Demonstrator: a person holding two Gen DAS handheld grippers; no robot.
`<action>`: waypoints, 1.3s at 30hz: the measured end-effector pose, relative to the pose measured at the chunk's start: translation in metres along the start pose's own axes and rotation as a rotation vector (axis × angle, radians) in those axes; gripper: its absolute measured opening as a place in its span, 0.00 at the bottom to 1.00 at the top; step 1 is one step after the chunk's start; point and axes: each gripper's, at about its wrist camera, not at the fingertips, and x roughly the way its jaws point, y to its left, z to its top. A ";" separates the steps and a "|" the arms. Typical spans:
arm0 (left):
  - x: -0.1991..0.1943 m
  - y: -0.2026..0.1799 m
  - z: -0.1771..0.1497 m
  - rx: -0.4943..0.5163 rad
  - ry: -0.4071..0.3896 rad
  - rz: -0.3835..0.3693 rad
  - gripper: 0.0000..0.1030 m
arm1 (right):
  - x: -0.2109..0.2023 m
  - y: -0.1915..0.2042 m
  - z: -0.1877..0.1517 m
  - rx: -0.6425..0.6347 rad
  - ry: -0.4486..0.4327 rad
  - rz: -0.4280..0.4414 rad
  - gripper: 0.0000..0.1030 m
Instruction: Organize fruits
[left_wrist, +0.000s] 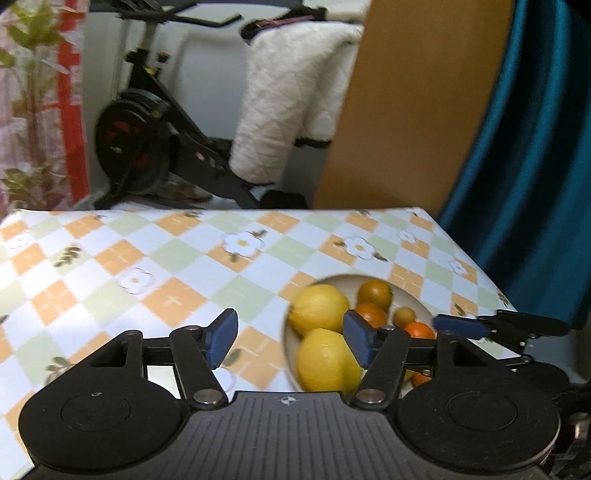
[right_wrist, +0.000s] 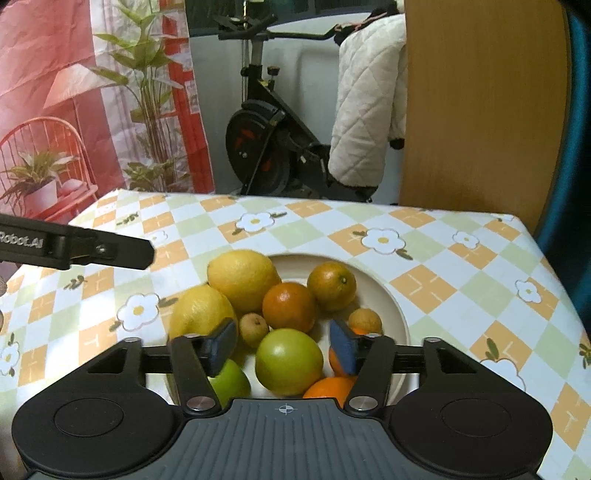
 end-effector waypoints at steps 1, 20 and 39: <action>-0.005 0.002 0.000 -0.006 -0.007 0.013 0.67 | -0.003 0.001 0.002 0.006 -0.004 -0.002 0.65; -0.091 0.013 0.004 -0.040 -0.120 0.277 0.88 | -0.070 0.030 0.041 0.049 -0.108 -0.023 0.99; -0.118 -0.001 0.006 -0.013 -0.198 0.375 0.88 | -0.086 0.053 0.046 0.026 -0.127 0.002 1.00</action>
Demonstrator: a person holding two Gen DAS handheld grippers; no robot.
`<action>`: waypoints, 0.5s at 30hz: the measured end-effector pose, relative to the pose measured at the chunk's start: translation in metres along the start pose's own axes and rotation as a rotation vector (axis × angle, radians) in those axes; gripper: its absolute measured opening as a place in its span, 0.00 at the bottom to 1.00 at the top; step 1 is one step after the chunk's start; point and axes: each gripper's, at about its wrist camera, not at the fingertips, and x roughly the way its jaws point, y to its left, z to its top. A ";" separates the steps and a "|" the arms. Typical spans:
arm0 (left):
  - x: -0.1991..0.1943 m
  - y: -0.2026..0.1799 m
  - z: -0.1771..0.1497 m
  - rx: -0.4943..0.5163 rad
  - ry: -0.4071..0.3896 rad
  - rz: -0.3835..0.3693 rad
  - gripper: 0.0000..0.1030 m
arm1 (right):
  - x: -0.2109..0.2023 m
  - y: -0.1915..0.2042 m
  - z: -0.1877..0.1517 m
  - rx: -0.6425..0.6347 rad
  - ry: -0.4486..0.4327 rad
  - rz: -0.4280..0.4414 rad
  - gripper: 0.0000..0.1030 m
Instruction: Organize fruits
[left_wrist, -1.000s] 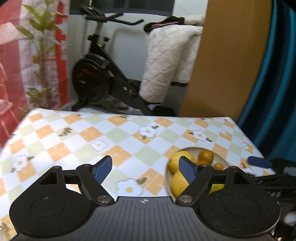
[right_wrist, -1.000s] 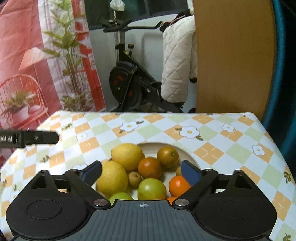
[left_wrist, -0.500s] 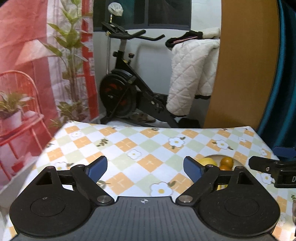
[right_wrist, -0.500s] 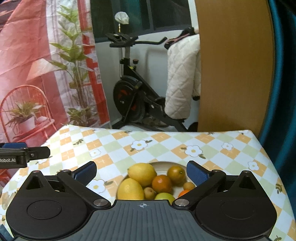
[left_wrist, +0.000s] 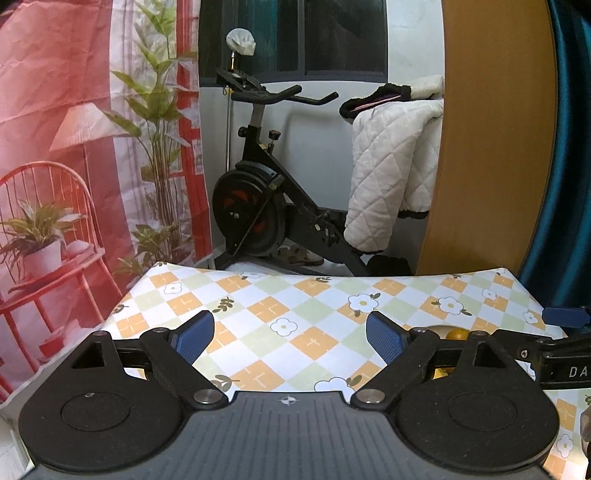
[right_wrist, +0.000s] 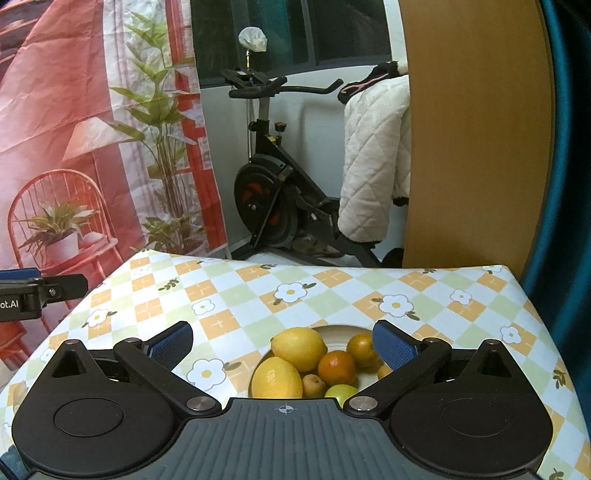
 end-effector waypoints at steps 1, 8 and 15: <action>-0.001 0.000 0.000 0.000 -0.002 0.000 0.88 | 0.000 0.000 0.000 0.000 0.000 0.000 1.00; -0.003 0.000 -0.001 -0.008 -0.010 0.003 0.88 | -0.001 0.000 0.000 0.000 -0.001 0.000 1.00; -0.004 -0.001 -0.002 -0.007 -0.005 0.001 0.88 | -0.001 0.000 -0.001 -0.001 -0.002 0.000 1.00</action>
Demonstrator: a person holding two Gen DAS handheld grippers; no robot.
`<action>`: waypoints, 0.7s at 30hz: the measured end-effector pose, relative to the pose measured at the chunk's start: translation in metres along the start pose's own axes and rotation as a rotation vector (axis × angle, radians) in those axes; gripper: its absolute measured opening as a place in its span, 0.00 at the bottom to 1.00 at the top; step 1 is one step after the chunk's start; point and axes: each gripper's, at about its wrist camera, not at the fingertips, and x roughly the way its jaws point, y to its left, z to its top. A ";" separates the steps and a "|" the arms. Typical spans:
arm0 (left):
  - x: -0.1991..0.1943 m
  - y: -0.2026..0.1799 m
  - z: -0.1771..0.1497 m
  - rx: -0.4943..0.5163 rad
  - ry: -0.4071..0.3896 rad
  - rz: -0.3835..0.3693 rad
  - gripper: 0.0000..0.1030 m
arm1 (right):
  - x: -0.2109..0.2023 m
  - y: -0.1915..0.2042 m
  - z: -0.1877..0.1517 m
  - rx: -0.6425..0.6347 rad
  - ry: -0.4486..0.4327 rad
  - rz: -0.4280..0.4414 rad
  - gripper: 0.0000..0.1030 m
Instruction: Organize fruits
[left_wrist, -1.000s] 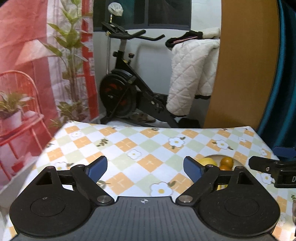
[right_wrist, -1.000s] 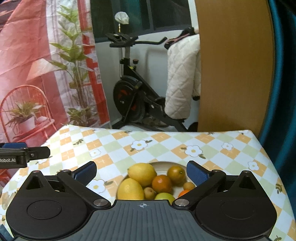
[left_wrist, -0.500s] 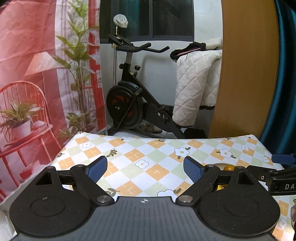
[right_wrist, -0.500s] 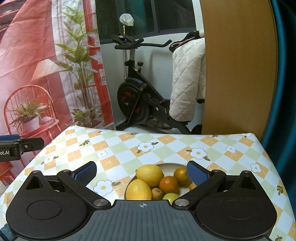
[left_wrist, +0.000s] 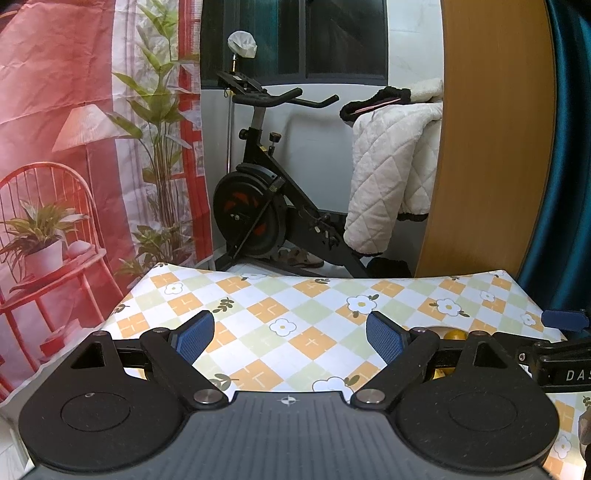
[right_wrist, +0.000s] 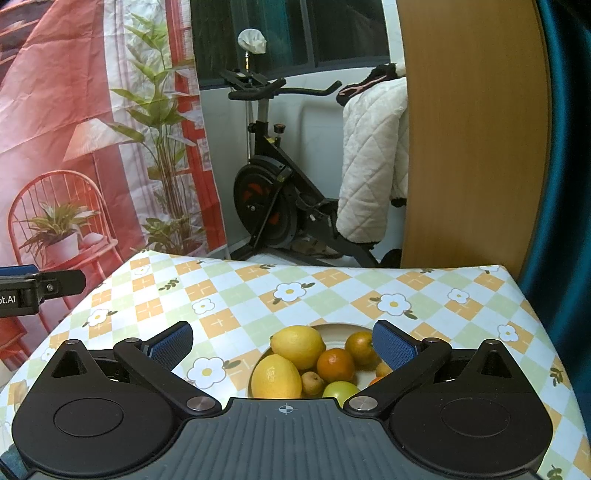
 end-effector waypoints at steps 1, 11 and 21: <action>0.000 0.000 0.000 0.000 0.001 -0.001 0.88 | 0.000 0.000 0.000 0.000 0.000 0.000 1.00; -0.001 -0.001 -0.002 -0.005 0.009 -0.002 0.88 | -0.002 -0.001 -0.001 0.001 0.001 -0.001 1.00; 0.000 -0.001 -0.001 -0.004 0.015 -0.005 0.88 | -0.002 -0.001 -0.001 0.002 0.003 -0.002 1.00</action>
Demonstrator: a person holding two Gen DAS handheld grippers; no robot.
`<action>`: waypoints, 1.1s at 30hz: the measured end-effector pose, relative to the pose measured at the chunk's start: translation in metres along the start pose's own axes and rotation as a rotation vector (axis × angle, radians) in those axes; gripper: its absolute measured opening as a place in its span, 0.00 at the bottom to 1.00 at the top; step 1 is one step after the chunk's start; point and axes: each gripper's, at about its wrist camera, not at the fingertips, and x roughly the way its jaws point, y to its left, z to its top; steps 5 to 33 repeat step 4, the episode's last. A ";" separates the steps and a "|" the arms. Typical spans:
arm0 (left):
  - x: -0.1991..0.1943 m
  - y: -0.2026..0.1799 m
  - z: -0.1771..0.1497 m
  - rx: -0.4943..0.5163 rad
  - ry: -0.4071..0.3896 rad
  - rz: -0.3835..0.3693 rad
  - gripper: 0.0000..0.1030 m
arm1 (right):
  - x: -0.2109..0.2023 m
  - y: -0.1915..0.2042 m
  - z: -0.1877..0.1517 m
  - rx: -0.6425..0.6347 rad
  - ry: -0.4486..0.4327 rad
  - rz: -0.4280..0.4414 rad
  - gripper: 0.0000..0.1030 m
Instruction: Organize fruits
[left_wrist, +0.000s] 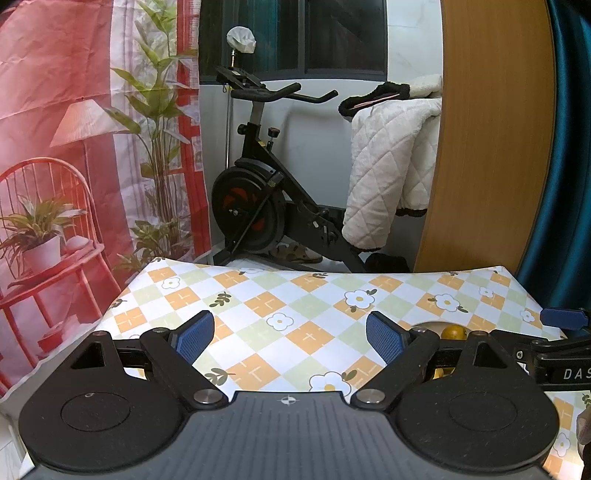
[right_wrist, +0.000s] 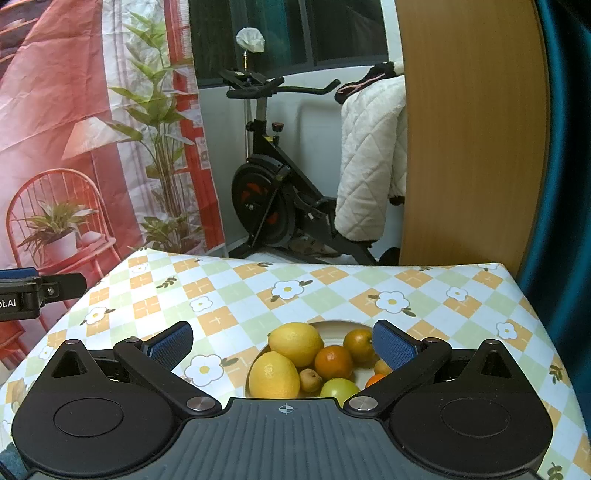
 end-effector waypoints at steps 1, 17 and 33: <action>0.000 0.000 0.000 0.001 0.001 -0.001 0.88 | 0.000 0.000 0.000 0.000 -0.001 0.000 1.00; 0.001 0.000 -0.001 0.000 0.007 0.001 0.88 | 0.000 0.000 0.000 0.000 0.000 0.000 1.00; 0.001 0.000 -0.001 0.000 0.007 0.001 0.88 | 0.000 0.000 0.000 0.000 0.000 0.000 1.00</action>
